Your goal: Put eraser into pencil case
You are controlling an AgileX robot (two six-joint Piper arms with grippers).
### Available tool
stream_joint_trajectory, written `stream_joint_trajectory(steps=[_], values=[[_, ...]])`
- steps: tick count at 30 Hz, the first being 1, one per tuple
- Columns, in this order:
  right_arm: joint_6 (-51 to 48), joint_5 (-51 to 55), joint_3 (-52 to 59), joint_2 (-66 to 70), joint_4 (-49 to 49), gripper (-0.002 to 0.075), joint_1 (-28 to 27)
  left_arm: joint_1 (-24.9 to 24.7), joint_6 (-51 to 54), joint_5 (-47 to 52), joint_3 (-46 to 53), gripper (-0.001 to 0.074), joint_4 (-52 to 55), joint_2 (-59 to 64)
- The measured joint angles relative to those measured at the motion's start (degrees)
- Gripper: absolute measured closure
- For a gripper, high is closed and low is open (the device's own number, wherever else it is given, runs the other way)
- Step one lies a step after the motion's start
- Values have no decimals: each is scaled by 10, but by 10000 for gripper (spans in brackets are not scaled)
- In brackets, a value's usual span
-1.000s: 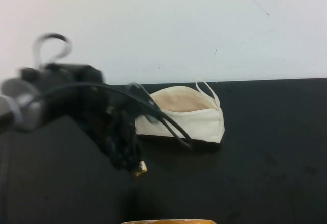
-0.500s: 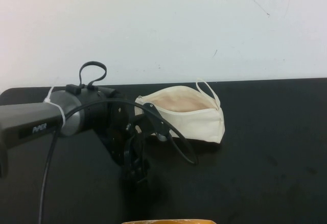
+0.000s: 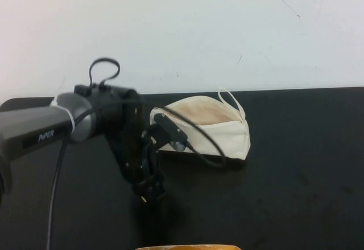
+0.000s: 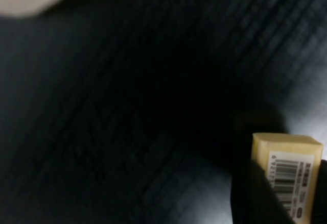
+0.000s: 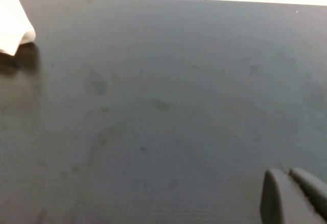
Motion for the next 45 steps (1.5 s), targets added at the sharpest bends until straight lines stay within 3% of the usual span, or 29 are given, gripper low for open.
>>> stream_joint_trajectory(steps=[6,11,15,20,24,26,30,33,35,41,45], values=[[0,0,0,0,0,727,0,0,-12,167,-118,548,-45,0],[0,0,0,0,0,727,0,0,-5,198,-243,548,-102,0],[0,0,0,0,0,727,0,0,-7,122,-306,548,-125,0],[0,0,0,0,0,727,0,0,-30,-3,-316,548,-131,7],[0,0,0,0,0,727,0,0,-38,-24,-316,546,-126,25],[0,0,0,0,0,727,0,0,-63,-24,-316,488,-113,32],[0,0,0,0,0,727,0,0,-118,-22,-319,214,-63,34],[0,0,0,0,0,727,0,0,-137,-4,-338,137,-17,35],[0,0,0,0,0,727,0,0,-153,19,-363,168,14,35],[0,0,0,0,0,727,0,0,-282,90,-469,482,123,23],[0,0,0,0,0,727,0,0,-299,107,-497,601,156,-25]])
